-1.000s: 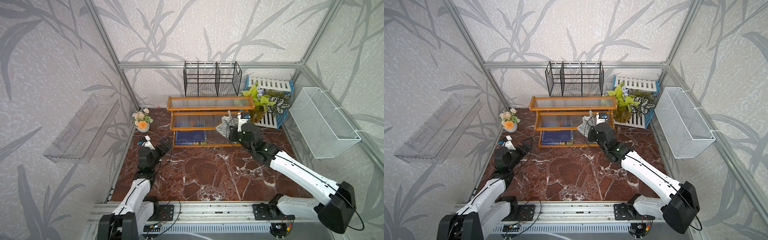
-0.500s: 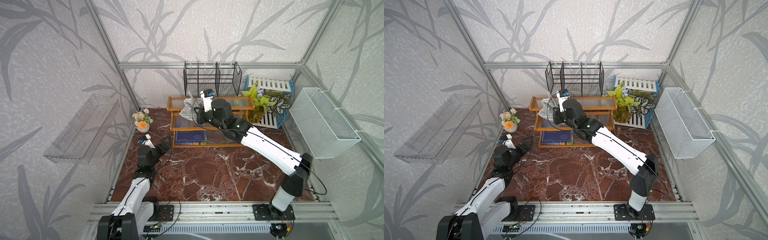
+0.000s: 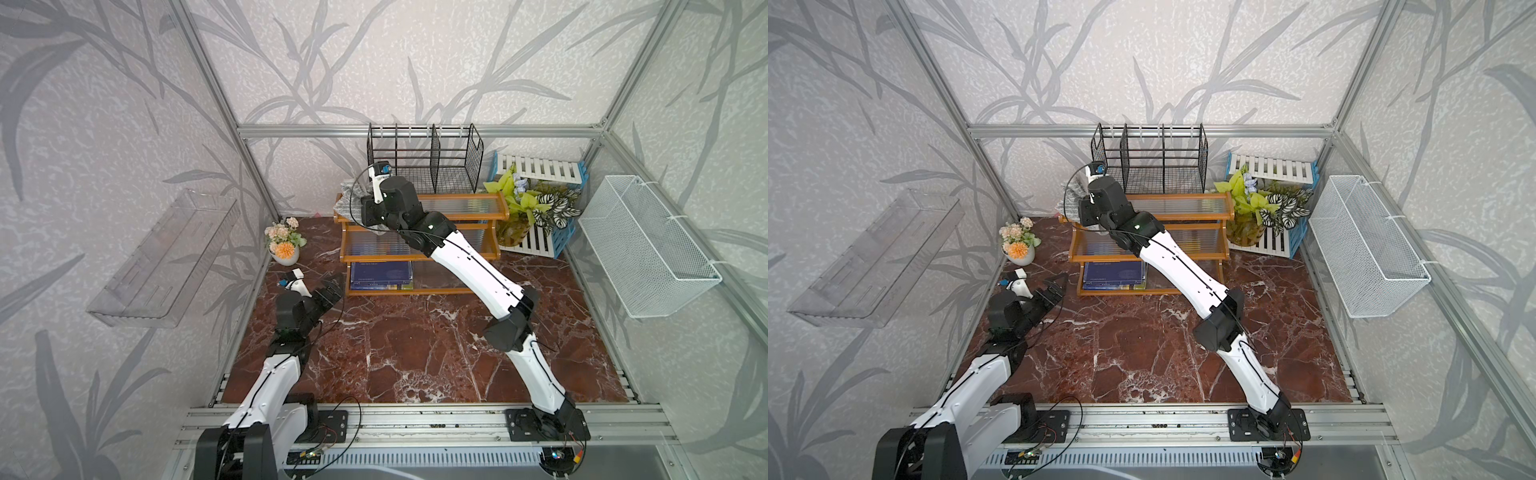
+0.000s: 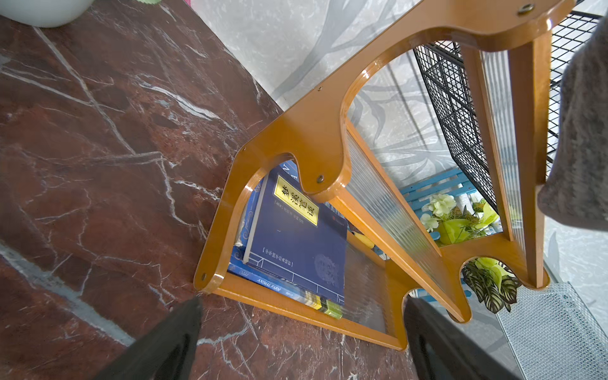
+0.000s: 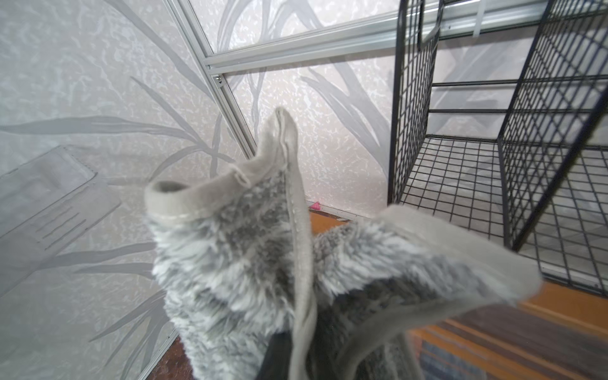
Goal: Wipe the bookshelf clean with a cloth
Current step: Wipe the dust from the shelf.
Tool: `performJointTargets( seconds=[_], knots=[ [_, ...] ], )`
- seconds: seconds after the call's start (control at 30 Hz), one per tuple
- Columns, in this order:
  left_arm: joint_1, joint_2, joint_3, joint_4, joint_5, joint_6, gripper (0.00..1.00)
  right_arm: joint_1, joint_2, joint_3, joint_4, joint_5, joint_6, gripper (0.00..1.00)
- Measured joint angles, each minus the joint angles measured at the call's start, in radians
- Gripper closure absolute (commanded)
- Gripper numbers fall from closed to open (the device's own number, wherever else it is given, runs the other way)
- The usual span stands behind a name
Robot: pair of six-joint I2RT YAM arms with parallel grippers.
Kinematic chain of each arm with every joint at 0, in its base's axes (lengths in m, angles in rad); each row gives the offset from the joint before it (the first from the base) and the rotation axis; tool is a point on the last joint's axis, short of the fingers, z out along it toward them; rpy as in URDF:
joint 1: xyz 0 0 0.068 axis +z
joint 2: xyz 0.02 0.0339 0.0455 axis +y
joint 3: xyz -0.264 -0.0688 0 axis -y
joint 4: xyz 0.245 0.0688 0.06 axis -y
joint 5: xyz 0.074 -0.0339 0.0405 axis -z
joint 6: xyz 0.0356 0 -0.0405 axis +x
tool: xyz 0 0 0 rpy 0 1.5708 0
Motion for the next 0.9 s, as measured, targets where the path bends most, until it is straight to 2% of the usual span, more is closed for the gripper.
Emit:
performJointTargets(
  seconds=[0.1,0.4,0.9],
  knots=[
    [0.0,0.01,0.0,0.0,0.009,0.0,0.0,0.0,0.093,0.122,-0.034,0.014,-0.001,1.0],
    [0.0,0.029,0.0,0.003,0.027,0.0,0.0,0.0,0.126,0.075,0.006,0.045,0.004,1.0],
    [0.0,0.029,0.0,0.004,0.027,0.0,0.0,-0.067,0.098,0.045,-0.075,0.351,0.08,1.0]
  ],
)
